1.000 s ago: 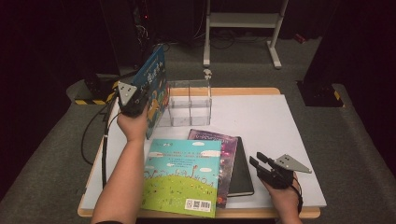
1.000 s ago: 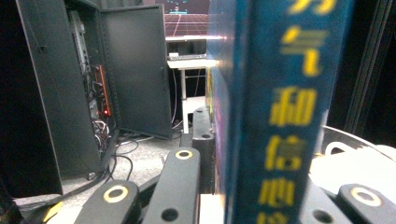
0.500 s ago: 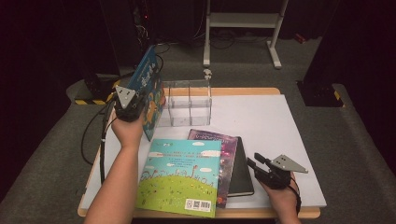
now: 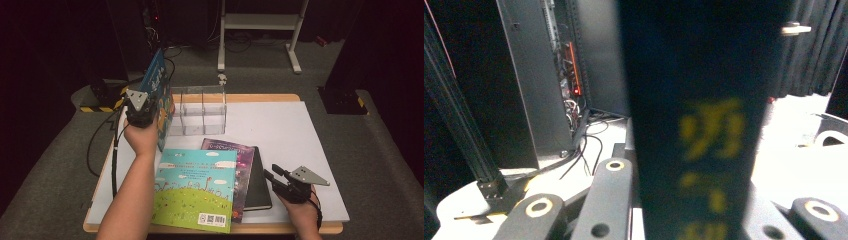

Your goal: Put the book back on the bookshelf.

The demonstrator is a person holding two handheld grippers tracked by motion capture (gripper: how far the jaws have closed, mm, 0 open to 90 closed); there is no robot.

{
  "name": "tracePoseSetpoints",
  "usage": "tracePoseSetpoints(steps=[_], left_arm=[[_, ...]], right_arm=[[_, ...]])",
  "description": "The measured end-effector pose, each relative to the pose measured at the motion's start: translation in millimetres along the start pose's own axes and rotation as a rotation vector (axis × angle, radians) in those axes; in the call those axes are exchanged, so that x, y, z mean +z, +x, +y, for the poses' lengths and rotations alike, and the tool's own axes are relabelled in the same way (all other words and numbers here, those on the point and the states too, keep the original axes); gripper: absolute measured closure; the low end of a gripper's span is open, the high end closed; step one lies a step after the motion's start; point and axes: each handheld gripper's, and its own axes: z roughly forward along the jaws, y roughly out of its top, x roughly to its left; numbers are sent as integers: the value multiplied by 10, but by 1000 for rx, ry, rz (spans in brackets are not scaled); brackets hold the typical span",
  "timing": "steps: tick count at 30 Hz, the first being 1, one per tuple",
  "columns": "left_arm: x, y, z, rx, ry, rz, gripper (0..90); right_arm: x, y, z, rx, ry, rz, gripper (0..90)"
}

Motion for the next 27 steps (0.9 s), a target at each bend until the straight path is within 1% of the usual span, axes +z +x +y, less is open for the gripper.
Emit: tracePoseSetpoints(steps=[4,7,10,11,12,13,14,15,16,18,20,21,23,26,27], left_arm=[[-26,-26,4,-4,7,19,804],[-23,-12,4,-17,10,9,802],[-10,31,2,-42,23,-2,783],[-3,45,-3,-53,30,-8,758],[-2,55,-8,-61,33,-13,708],[-2,65,-12,-71,36,-25,679],[-8,84,-22,-84,35,-59,650],[-15,88,-30,-91,34,-59,588],[-30,100,-42,-91,35,-60,545],[-74,131,-75,-98,37,-81,517],[-106,142,-98,-100,38,-89,485],[-138,150,-118,-96,39,-98,474],[-193,156,-152,-91,38,-102,455],[-308,178,-232,-90,29,-121,440],[-354,183,-272,-95,33,-135,436]], right_arm=[[4,11,0,-1,1,4,580],[8,19,3,-6,2,4,580],[7,23,3,-6,3,4,579],[7,23,4,-3,6,6,579],[8,23,8,1,9,8,578],[8,24,9,1,8,8,574],[9,25,9,1,9,7,567],[13,29,7,1,12,6,559],[15,30,6,0,14,6,555],[21,34,2,0,17,6,546],[28,40,1,4,19,9,535],[29,45,1,3,20,7,530],[34,60,3,0,22,9,520],[37,81,5,-6,22,12,508],[40,89,5,-7,22,13,507]])
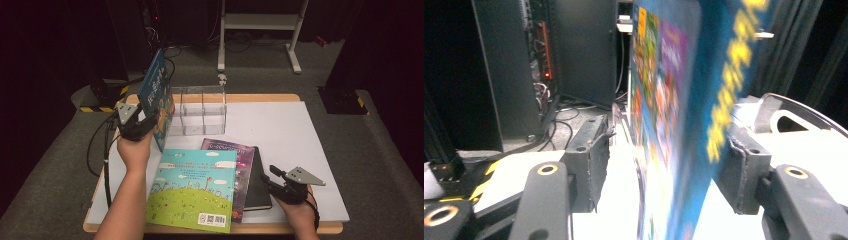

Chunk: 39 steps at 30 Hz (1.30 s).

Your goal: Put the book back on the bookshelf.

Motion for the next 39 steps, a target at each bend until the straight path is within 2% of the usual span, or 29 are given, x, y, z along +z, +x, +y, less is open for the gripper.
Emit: tracePoseSetpoints(steps=[5,12,13,16,18,20,23,26,29,32,36,39], left_arm=[[-177,0,-220,15,44,-49,408],[-394,44,-712,-25,175,-143,375],[-432,49,-819,-51,206,-168,375],[-517,53,-1075,-79,293,-220,377],[-571,44,-1220,-90,356,-236,384],[-625,21,-1332,-99,393,-258,383],[-679,-13,-1430,-121,431,-288,382],[-687,-35,-1485,-130,452,-298,377],[-680,12,-1507,-197,468,-316,389],[-686,11,-1509,-199,470,-315,393],[-693,-9,-1507,-202,478,-321,395],[-697,-49,-1512,-195,477,-346,409]], right_arm=[[18,44,1,-6,7,3,495],[51,137,14,-32,15,12,489],[56,155,17,-34,16,13,487],[75,219,30,-41,15,26,478],[96,285,39,-56,17,37,475],[117,337,45,-68,20,46,476],[148,425,57,-89,19,57,477],[182,502,68,-101,28,76,476],[218,545,85,-120,29,75,476],[263,563,121,-113,32,88,474],[327,613,129,-129,56,100,473],[328,586,134,-114,65,97,476]])
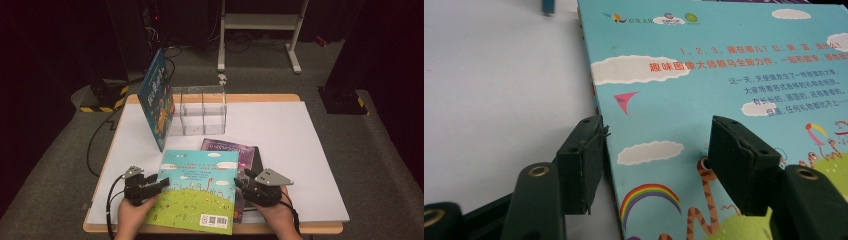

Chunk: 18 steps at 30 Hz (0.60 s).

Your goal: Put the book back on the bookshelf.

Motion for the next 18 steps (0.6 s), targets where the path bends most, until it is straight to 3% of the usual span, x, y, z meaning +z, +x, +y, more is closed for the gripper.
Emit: tracePoseSetpoints(steps=[4,15,18], left_arm=[[21,-67,-6,19,4,-21,418],[53,-220,15,66,40,-58,422],[15,-285,11,93,5,-89,447]], right_arm=[[-27,-75,-26,25,16,-16,483],[-98,-253,-78,91,-10,-38,491],[-121,-318,-95,98,-11,-73,498]])
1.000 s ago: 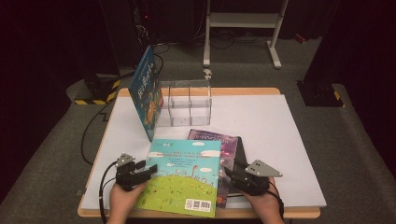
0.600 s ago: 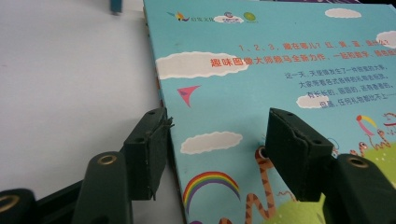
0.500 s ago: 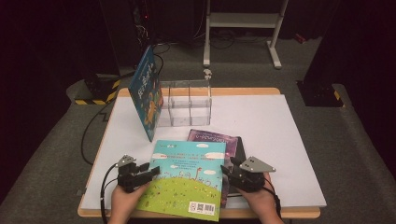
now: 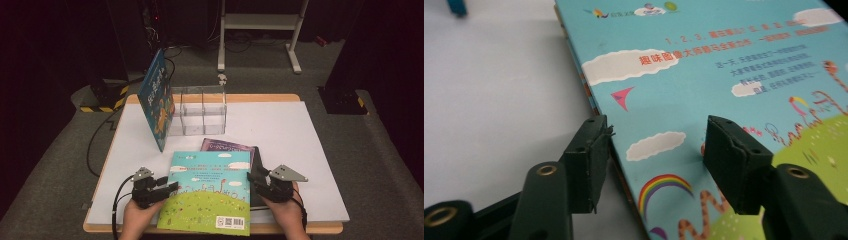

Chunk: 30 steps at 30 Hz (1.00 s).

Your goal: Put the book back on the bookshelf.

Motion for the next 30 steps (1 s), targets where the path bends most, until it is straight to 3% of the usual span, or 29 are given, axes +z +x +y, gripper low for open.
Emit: tracePoseSetpoints(steps=[4,8,9,12,16,23,25,27,30], left_arm=[[-8,-33,2,17,-52,-19,477],[12,15,-11,-39,-84,-49,397],[17,13,-18,-41,-84,-55,425],[30,-28,4,-20,-75,-26,427],[88,-101,61,5,-75,-15,428],[332,-288,197,69,-88,-46,427],[356,-287,195,62,-105,-56,425],[377,-252,171,20,-110,-79,388],[410,-192,107,-46,-85,-152,311]], right_arm=[[-3,-84,-19,16,9,-39,498],[4,-59,-27,-7,18,-62,507],[6,-53,-31,-10,19,-64,507],[5,-71,-34,4,13,-56,505],[6,-93,-29,-7,14,-84,529],[-97,-345,-70,27,8,-156,535],[-118,-366,-80,13,8,-187,535],[-122,-347,-86,15,9,-204,535],[-145,-303,-72,34,14,-203,526]])
